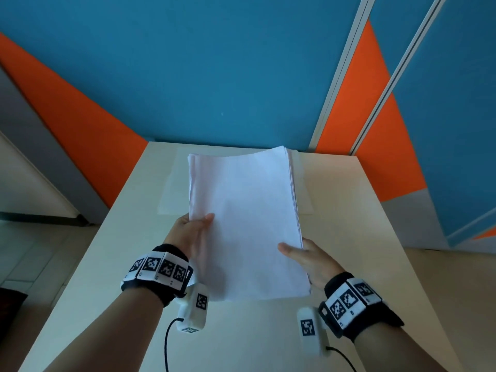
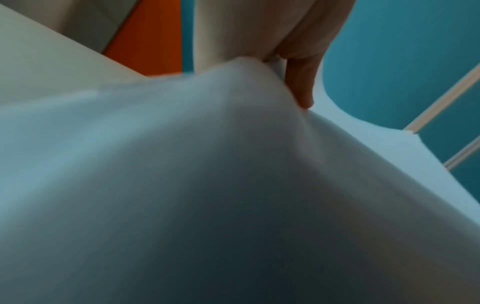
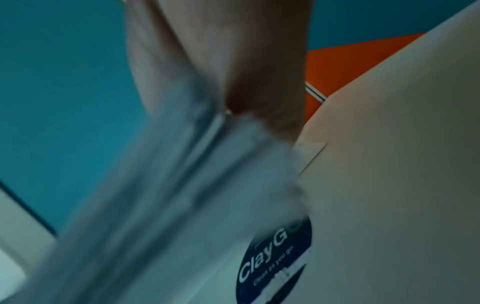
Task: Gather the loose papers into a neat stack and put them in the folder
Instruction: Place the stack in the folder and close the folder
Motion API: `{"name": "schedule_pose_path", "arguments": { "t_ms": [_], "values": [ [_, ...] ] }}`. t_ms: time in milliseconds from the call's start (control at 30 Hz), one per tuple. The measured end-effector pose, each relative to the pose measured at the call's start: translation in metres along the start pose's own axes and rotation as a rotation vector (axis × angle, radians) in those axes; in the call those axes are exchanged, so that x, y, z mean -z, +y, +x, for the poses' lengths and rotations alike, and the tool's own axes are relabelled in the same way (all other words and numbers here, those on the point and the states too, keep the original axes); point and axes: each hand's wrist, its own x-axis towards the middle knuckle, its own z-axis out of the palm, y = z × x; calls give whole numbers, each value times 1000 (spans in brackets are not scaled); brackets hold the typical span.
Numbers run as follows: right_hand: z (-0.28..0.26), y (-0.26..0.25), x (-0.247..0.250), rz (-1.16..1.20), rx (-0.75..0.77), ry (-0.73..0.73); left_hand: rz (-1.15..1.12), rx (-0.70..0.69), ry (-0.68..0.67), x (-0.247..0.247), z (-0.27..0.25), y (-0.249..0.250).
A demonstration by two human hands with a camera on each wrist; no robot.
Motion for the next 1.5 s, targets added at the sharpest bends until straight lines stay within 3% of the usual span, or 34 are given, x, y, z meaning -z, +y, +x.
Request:
{"name": "schedule_pose_path", "arguments": {
  "t_ms": [300, 400, 533, 600, 767, 933, 1133, 1333, 1500],
  "values": [
    [17, -13, 20, -27, -6, 101, 176, 120, -86, -2, 32, 7],
    [29, -15, 33, -26, -36, 147, 380, 117, 78, 15, 57, 16],
    [39, -18, 49, 24, -71, 117, 778, 116, 356, 38, 94, 25],
    [44, -19, 55, 52, -87, 89, 868, 171, 468, 40, 107, 25],
    [61, -11, 65, 97, -137, 89, 1009, 294, 570, 32, 131, 21],
    [69, -4, 71, 160, -151, 83, 1014, 377, 559, 46, 161, 20],
    [75, 2, 71, 194, -157, 80, 977, 227, 462, 57, 165, 21],
    [64, 10, 75, 185, -174, 96, 1014, 179, 406, 75, 135, 15],
    [35, 16, 84, 141, -189, 118, 1090, 240, 345, 93, 82, -1]
  ]
}}
